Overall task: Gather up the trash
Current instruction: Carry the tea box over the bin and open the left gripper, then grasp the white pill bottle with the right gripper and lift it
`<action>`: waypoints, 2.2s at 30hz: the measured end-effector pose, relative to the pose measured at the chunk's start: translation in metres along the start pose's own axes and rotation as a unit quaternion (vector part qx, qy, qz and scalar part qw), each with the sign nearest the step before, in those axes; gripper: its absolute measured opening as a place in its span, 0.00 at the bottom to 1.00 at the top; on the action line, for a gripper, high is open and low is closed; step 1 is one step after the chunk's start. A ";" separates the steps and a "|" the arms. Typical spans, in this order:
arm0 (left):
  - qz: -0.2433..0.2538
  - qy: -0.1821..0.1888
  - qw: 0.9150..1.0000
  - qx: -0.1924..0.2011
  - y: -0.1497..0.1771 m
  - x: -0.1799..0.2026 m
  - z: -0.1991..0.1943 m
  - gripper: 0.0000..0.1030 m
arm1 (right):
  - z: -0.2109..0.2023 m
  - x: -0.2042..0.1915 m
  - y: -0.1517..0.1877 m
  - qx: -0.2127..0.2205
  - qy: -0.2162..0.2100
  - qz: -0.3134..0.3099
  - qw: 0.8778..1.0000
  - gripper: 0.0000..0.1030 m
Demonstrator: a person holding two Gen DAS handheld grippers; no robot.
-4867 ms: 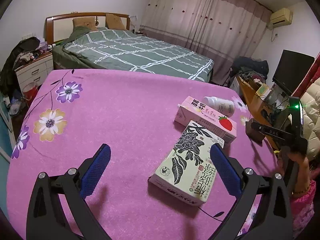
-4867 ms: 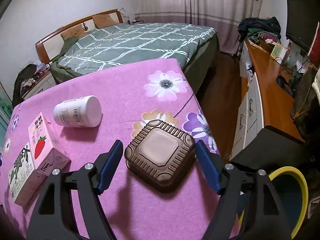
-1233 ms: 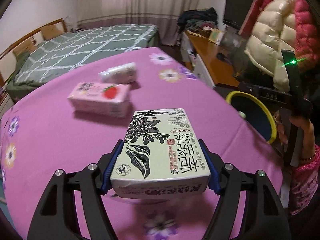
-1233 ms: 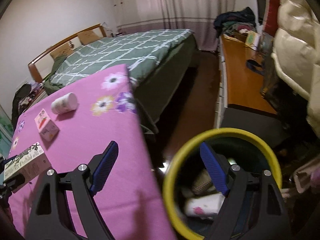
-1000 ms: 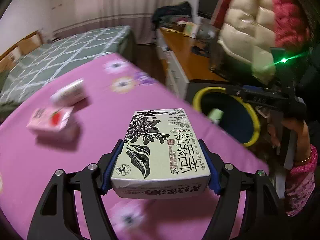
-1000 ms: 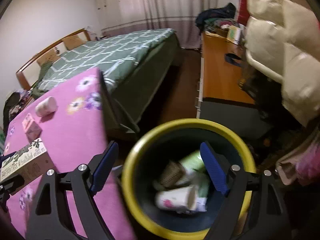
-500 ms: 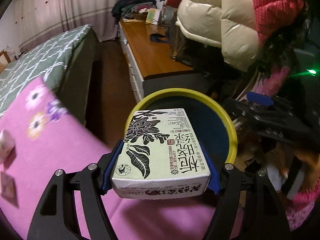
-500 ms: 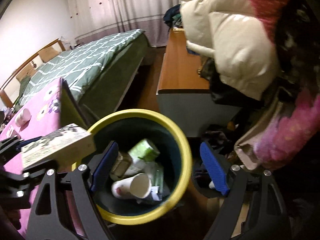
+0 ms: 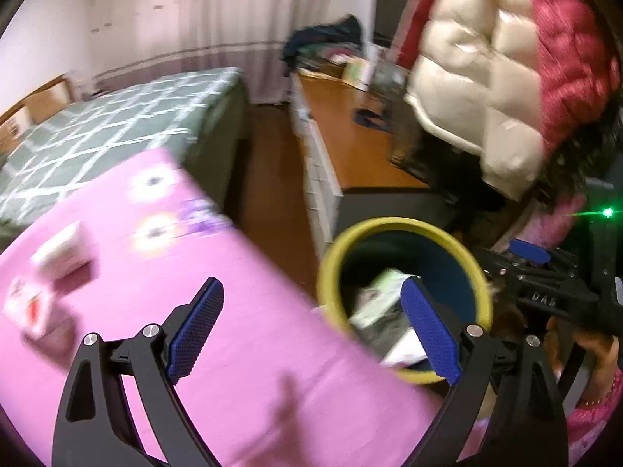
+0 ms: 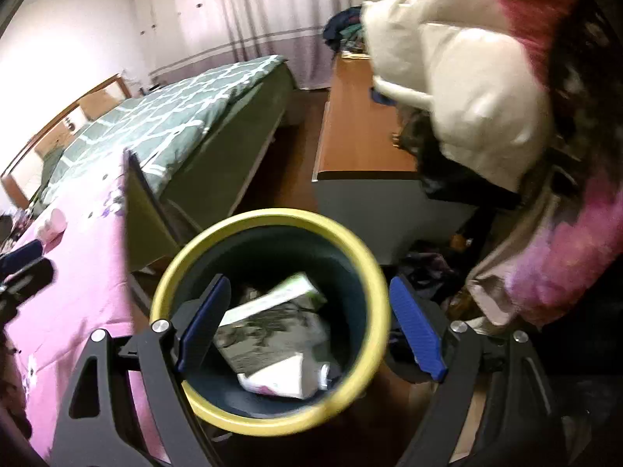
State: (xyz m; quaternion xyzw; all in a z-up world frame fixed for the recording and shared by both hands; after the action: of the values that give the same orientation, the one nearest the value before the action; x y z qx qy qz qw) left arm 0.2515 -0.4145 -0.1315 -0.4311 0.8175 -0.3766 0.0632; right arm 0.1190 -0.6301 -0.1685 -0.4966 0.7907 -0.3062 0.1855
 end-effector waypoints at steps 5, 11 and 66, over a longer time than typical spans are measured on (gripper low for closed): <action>-0.055 -0.065 0.996 0.038 0.015 -0.095 -0.047 0.89 | 0.013 -0.041 -0.013 -0.004 -0.027 -0.026 0.999 0.77; -0.130 -0.157 0.977 0.065 0.047 -0.213 -0.095 0.89 | 0.028 -0.106 -0.034 -0.006 -0.058 -0.069 0.996 0.77; -0.247 -0.174 0.952 0.050 0.099 -0.335 -0.109 0.93 | 0.132 -0.456 -0.132 -0.068 -0.106 -0.234 0.964 0.79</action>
State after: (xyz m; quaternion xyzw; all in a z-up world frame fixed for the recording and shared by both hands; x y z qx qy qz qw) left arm 0.3473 -0.0671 -0.1948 -0.6745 0.6421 -0.3400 0.1311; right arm 0.4864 -0.3017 -0.1827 -0.7088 0.6474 -0.2317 0.1575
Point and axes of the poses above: each gripper's, at about its wrist camera, not at the fingertips, and z roughly the way its jaws point, x to its right, y to its underside, the point moved 4 cm from there along z, roughly the way its jaws point, and after that the axes turned 12 degrees about -z, right-handed, at the moved point
